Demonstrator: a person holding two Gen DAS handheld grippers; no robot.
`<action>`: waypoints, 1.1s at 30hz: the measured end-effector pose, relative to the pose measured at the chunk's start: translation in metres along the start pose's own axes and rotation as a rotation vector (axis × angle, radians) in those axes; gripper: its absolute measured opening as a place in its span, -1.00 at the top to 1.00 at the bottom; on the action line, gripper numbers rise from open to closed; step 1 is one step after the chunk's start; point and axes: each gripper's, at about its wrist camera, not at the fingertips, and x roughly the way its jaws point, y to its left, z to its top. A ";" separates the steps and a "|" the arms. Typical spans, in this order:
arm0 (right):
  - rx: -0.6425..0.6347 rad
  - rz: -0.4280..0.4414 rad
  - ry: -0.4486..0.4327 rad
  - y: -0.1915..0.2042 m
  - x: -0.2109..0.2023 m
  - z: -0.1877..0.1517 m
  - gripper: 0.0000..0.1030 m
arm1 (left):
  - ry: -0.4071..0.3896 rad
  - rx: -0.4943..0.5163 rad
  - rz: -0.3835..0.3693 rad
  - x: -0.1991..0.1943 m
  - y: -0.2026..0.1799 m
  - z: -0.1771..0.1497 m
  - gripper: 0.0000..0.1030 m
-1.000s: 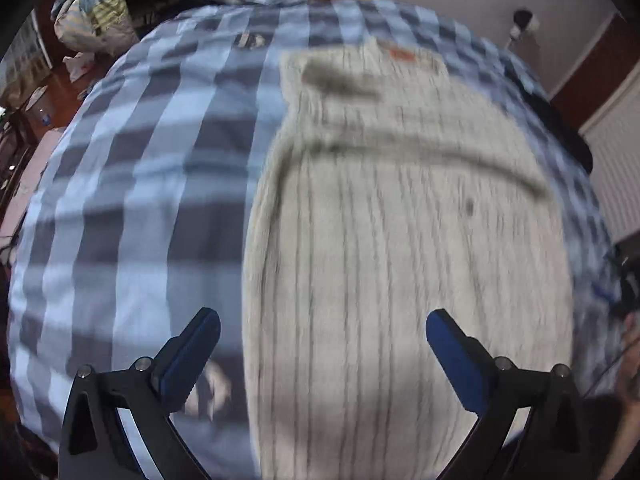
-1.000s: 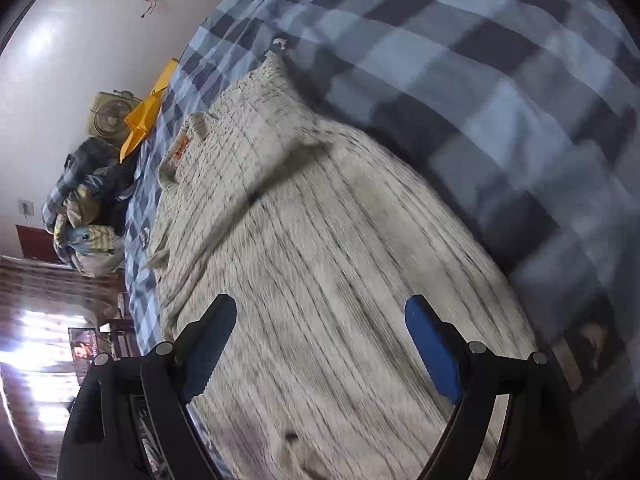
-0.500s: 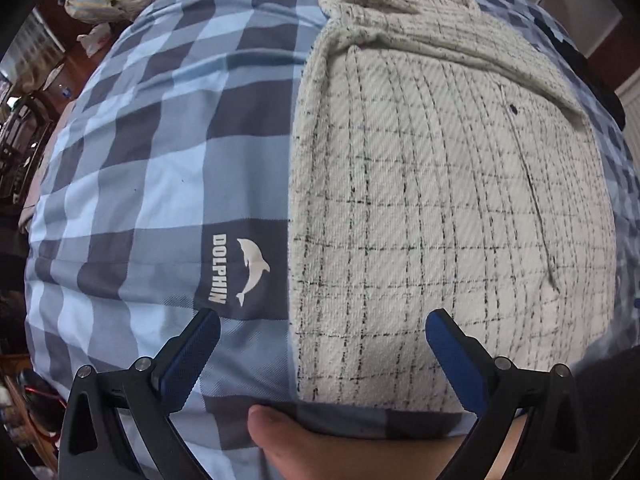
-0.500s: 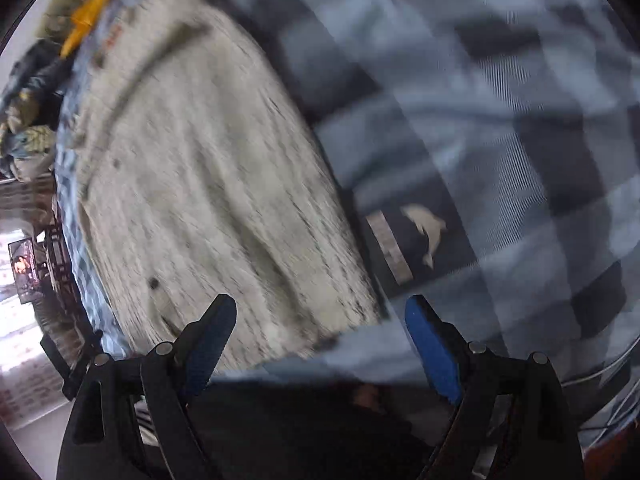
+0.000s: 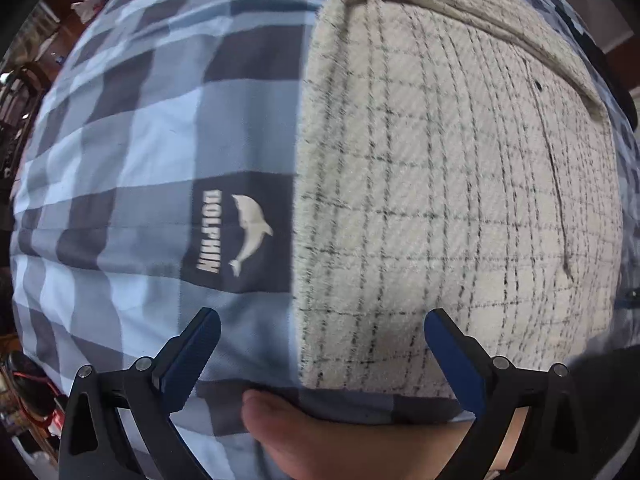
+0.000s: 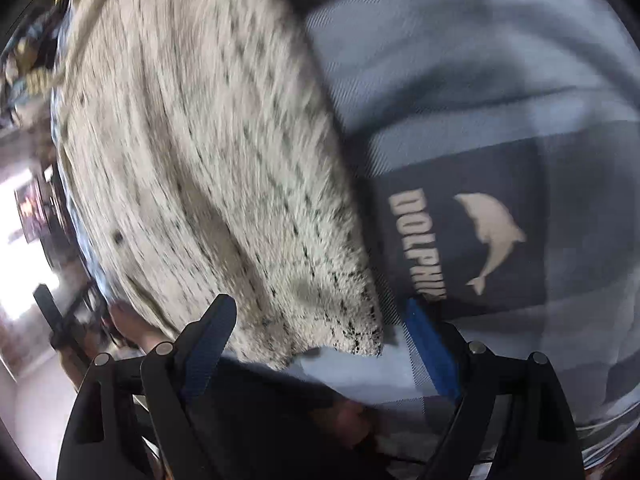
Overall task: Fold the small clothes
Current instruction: 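Grasp the shirt hem with the right tool while the left tool grasps it too, then lift the hem with both tools and fold it toward the collar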
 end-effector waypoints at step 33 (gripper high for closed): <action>-0.188 -0.005 -0.138 0.077 -0.015 -0.025 0.88 | 0.214 -0.068 -0.014 0.057 0.037 -0.015 -0.32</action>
